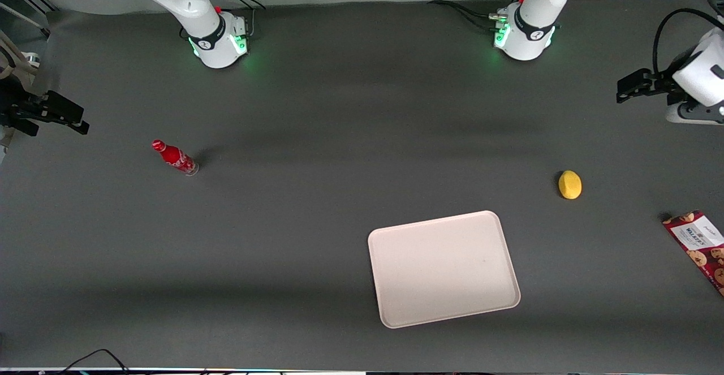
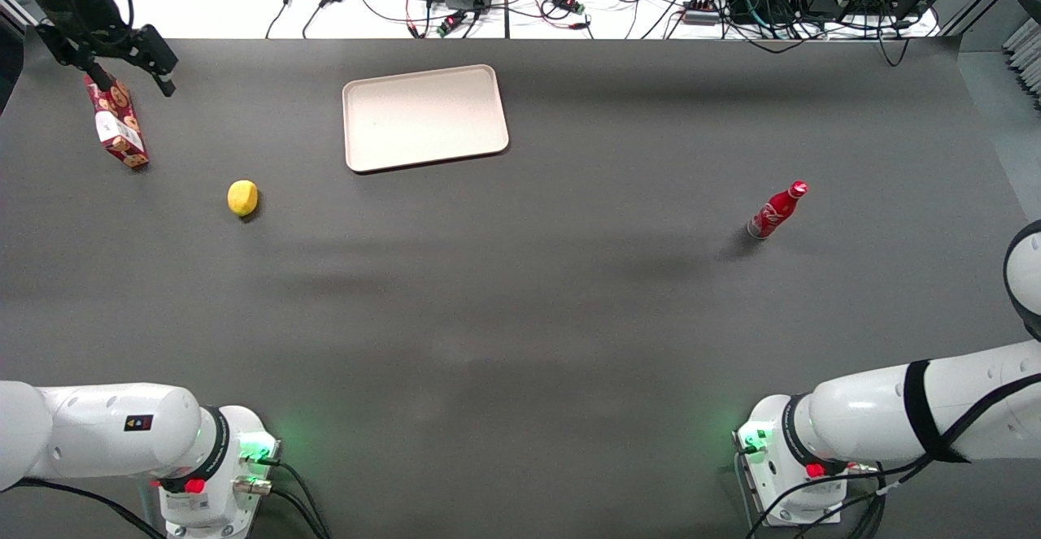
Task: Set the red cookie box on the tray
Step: 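Move the left gripper down over the red plaid cookie box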
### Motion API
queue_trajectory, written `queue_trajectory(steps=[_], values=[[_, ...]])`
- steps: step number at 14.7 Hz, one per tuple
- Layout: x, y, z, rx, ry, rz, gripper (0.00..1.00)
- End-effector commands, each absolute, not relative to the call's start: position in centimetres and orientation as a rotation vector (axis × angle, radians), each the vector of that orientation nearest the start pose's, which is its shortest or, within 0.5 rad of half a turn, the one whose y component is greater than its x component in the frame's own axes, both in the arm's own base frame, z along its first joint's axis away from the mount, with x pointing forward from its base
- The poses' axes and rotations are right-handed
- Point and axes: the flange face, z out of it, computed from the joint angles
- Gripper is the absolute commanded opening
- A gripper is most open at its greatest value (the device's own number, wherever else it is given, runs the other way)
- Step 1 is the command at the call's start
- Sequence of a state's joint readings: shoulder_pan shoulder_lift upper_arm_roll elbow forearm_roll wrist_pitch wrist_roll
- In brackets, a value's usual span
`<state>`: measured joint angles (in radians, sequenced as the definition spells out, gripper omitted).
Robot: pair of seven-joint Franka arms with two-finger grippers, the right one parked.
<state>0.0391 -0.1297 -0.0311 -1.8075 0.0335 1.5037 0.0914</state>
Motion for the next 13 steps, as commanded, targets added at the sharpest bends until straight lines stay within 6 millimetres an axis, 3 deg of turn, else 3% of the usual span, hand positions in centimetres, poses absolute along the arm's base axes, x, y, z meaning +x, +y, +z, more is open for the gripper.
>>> queue_trajectory(steps=[1,5,8,10,13], values=[[50.4,0.4,57.0,-3.074,0.119,0.28,1.0],[50.2,0.5,57.6,-3.082,0.087,0.301,1.0],[50.0,1.6,58.2,-3.089,0.051,0.321,1.0],[51.4,3.5,58.8,-3.095,0.003,0.299,1.0],[55.5,8.0,58.9,-3.082,-0.105,0.295,1.0]])
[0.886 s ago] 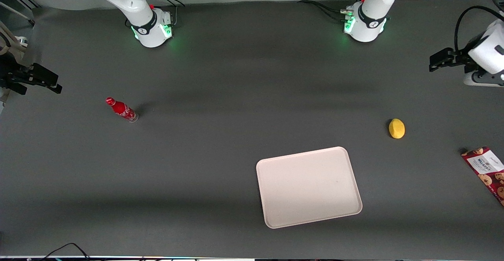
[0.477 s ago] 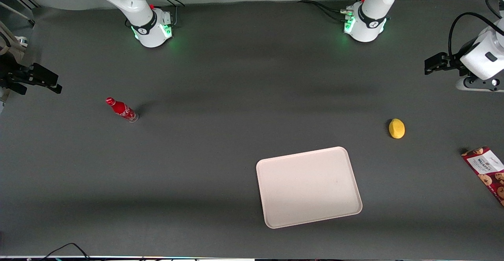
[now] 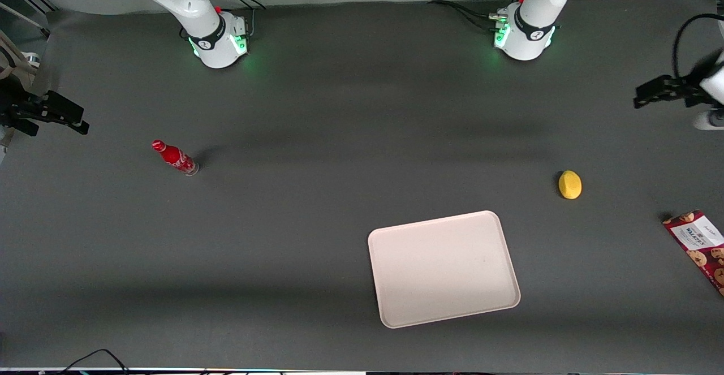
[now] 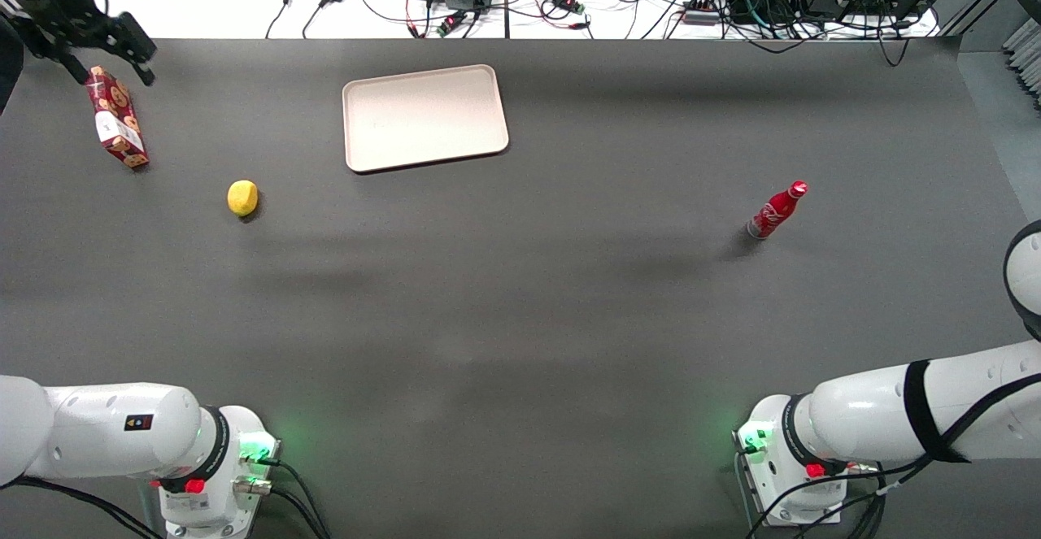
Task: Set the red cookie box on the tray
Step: 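Move the left gripper down over the red plaid cookie box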
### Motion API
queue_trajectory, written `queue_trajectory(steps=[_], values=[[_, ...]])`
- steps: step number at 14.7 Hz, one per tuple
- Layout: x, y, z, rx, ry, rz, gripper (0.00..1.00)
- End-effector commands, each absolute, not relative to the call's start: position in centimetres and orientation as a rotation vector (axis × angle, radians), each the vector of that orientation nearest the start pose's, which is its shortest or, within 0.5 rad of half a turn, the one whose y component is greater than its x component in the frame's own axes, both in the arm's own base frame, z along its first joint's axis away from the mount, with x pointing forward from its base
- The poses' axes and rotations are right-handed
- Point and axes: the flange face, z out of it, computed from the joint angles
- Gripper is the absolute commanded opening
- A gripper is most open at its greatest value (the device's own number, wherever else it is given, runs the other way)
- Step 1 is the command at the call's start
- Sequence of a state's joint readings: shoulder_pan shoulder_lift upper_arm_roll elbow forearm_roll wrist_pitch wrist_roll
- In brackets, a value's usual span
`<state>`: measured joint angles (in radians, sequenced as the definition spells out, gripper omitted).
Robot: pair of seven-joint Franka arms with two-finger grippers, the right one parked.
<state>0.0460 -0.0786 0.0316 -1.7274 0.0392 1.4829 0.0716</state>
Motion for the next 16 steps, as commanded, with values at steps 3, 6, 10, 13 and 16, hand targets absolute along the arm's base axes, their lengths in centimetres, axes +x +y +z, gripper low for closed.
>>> queue_trajectory(steps=[3,6,10,13,16], values=[[59.8,13.1,57.8,-3.047,-0.234,0.268,1.0],[64.4,16.3,54.1,-2.994,-0.247,0.227,1.0],[68.8,22.1,47.9,-2.894,-0.161,0.037,1.0],[70.3,26.6,42.7,-2.851,-0.152,-0.065,1.0],[70.0,31.3,37.3,-2.86,-0.122,-0.155,1.0]])
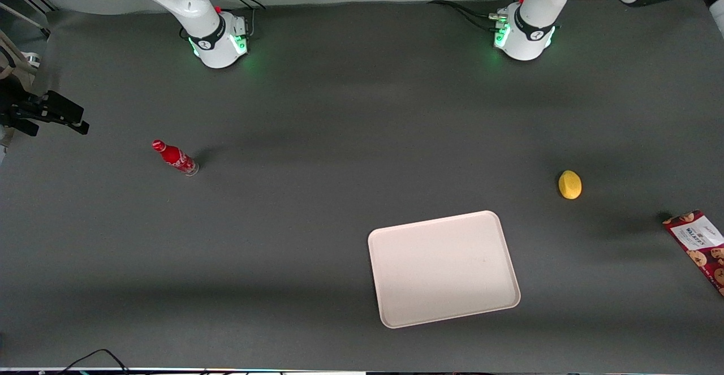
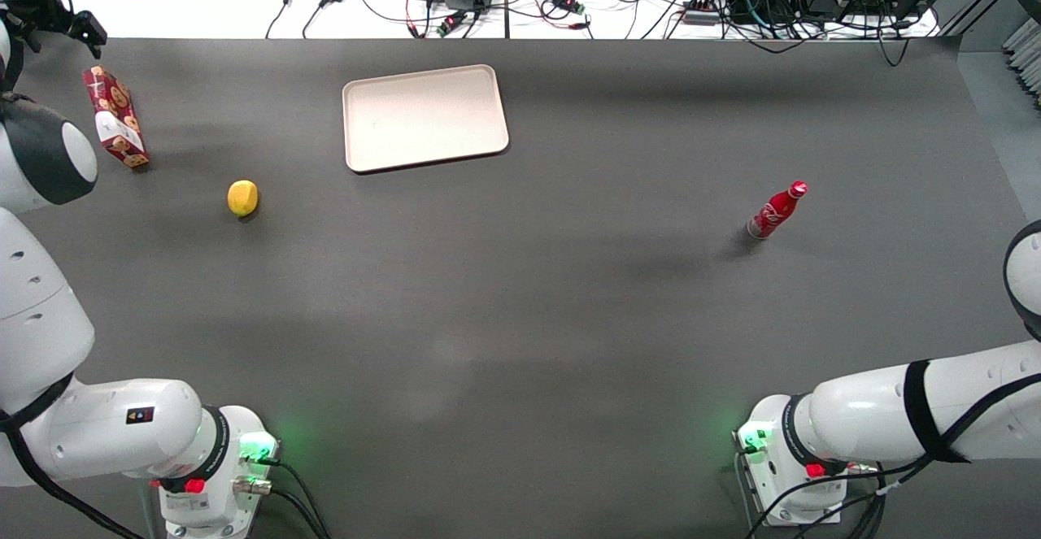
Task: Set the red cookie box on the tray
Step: 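Close the left gripper on the cookie box end and lift it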
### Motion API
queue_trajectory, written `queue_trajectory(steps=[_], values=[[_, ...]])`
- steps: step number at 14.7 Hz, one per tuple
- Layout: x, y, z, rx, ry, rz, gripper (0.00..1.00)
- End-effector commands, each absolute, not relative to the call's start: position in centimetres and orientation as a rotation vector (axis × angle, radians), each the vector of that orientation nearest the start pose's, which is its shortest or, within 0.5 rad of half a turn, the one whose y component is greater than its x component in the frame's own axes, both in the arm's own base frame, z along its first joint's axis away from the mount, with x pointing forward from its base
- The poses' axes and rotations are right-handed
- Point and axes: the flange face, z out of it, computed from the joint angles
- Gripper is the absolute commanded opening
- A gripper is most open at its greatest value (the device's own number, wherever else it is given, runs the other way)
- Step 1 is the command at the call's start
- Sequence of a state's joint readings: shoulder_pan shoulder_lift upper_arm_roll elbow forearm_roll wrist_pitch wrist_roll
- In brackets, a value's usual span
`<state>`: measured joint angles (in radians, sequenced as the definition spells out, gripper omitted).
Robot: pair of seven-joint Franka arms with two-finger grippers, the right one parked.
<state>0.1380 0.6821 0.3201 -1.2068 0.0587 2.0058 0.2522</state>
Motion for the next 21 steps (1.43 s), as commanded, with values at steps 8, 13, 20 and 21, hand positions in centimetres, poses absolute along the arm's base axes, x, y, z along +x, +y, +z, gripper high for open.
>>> queue_trajectory(steps=[8,13,20,21], values=[[69.2,35.5,23.0,-2.982,-0.214,-0.323,1.0],[68.9,36.1,20.8,-2.968,-0.192,-0.329,0.0],[69.3,35.2,22.0,-3.017,-0.203,-0.276,0.0],[69.8,35.0,24.2,-3.033,-0.224,-0.257,0.0]])
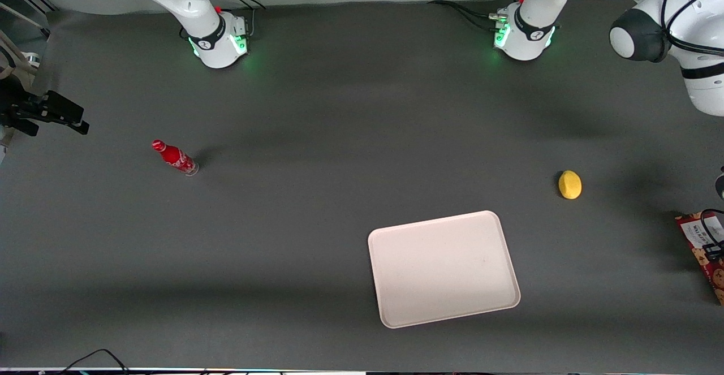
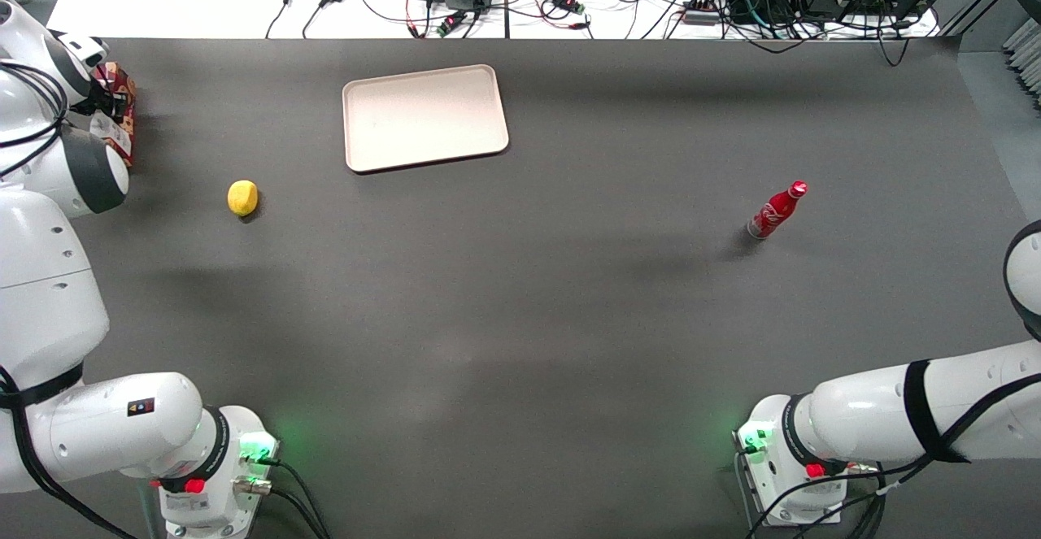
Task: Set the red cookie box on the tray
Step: 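Close the left gripper on the cookie box end and lift it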
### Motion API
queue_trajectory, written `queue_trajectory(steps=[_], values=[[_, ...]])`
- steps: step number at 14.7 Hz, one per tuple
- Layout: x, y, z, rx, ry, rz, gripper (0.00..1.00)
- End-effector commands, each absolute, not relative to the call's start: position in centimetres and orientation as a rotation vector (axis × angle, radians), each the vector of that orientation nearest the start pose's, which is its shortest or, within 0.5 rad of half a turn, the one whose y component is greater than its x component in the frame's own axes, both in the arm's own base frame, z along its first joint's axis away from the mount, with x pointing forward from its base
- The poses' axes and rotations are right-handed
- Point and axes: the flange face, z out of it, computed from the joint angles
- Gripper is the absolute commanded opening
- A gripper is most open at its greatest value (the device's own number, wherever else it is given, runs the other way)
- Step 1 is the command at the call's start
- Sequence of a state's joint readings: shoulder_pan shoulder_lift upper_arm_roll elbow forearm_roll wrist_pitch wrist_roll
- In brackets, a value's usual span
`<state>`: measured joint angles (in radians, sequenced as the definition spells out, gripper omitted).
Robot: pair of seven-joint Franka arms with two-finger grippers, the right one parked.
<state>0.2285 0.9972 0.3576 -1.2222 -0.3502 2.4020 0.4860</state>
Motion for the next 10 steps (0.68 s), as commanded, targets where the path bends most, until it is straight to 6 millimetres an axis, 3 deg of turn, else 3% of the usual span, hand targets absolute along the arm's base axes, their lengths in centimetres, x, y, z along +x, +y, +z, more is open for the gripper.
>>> queue_trajectory(steps=[1,5,8,10], values=[[69.9,34.7,26.1,-3.051,-0.259,-0.212,0.0],[71.3,29.8,36.3,-3.085,-0.337,-0.098,0.0],[71.4,23.7,43.5,-3.07,-0.414,0.03,0.0],[71.0,17.9,47.5,-3.111,-0.458,0.08,0.0]])
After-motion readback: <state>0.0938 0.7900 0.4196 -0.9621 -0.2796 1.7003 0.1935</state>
